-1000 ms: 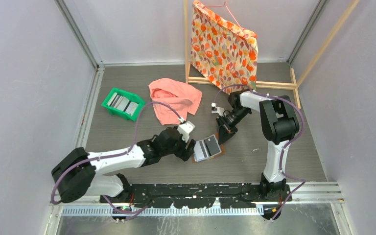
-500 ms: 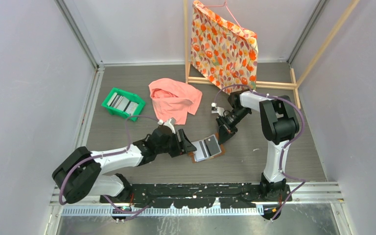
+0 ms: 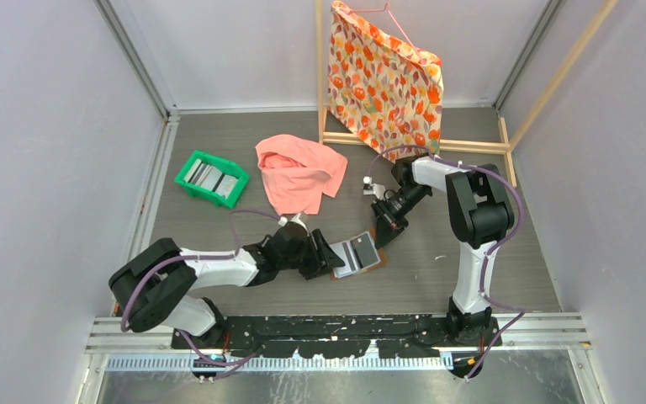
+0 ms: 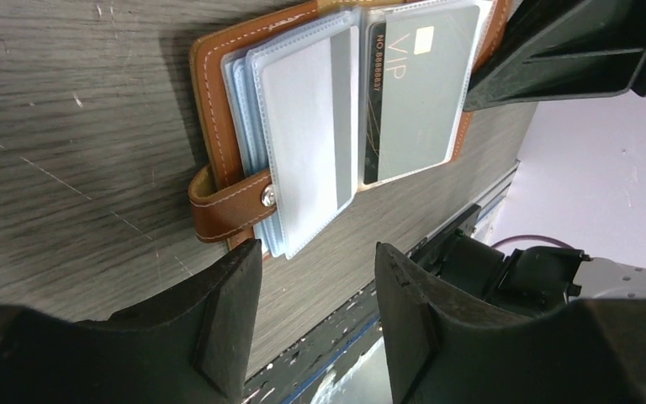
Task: Put the credit cards into the card holder
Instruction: Turn over the card holder at the center of the board.
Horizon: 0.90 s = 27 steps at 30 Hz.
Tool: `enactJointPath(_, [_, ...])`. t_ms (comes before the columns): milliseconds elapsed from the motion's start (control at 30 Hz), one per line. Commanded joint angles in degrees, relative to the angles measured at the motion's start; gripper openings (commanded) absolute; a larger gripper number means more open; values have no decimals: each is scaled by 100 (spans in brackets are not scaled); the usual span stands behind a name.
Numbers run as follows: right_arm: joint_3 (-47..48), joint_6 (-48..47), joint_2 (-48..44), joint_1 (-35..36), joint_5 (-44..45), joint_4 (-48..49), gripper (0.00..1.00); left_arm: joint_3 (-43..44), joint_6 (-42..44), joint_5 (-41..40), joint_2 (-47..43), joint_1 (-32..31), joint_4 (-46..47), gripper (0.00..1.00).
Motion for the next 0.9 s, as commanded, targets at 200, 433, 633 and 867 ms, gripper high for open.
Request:
enactJointPath(200, [143,-63,-224,-30,-108,-88,2,191,-149,-120,286,-47,652,51])
enactJointPath(433, [149,-62,-226,-30,-118,-92,2,213,-175,-78,348,-48,757,48])
enactJointPath(633, [149,-77,-224,-24,-131,-101,2,213,-256,-36,465,-46,971,47])
enactJointPath(867, [147,-72,-224,-24,-135,-107,2,300,-100,-182,115,-48,337,48])
